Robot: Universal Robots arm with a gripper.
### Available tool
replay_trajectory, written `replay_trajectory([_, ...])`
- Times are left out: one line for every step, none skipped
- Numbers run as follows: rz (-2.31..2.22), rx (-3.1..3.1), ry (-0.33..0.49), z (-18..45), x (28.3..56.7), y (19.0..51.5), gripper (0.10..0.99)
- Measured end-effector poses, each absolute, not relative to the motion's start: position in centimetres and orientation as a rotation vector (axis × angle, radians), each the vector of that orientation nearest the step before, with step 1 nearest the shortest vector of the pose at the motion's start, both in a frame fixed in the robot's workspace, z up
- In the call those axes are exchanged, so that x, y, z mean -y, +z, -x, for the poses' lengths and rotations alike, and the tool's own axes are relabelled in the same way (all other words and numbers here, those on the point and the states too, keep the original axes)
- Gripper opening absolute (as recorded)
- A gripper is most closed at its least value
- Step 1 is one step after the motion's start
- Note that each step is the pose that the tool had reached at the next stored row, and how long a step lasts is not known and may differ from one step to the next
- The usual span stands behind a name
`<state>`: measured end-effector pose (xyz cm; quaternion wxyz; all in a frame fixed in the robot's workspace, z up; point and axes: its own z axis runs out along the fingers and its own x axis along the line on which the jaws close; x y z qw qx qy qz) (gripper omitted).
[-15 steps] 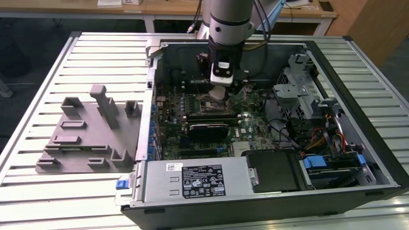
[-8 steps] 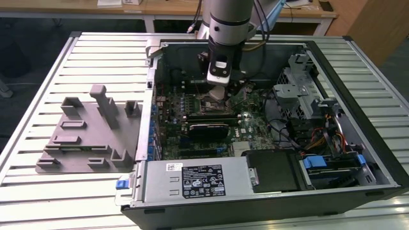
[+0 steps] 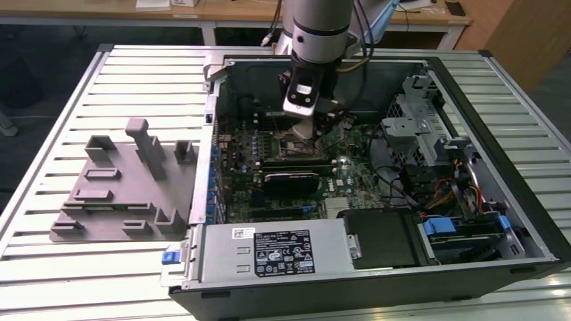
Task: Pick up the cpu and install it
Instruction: 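Place the cpu into insertion slot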
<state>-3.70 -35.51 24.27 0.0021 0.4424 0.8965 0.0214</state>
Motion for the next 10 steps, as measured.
replay_trajectory([-1.409,-2.802,0.067,3.70,35.51,24.26,0.545])
replay_trajectory([-1.429,-2.791,0.067,3.70,35.50,24.26,0.545])
replay_trajectory([-1.450,-2.780,0.067,3.70,35.51,24.26,0.545])
replay_trajectory([-1.471,-2.769,0.067,3.70,35.51,24.25,0.545])
replay_trajectory([-1.492,-2.757,0.067,3.70,35.51,24.25,0.545])
replay_trajectory([-1.513,-2.746,0.067,3.70,35.51,24.24,0.545])
replay_trajectory([-1.534,-2.733,0.067,3.70,35.51,24.24,0.545])
replay_trajectory([-1.556,-2.721,0.066,3.70,35.51,24.24,0.545])
replay_trajectory([-1.578,-2.708,0.066,3.70,35.51,24.23,0.545])
replay_trajectory([-1.598,-2.695,0.066,3.70,35.51,24.23,0.545])
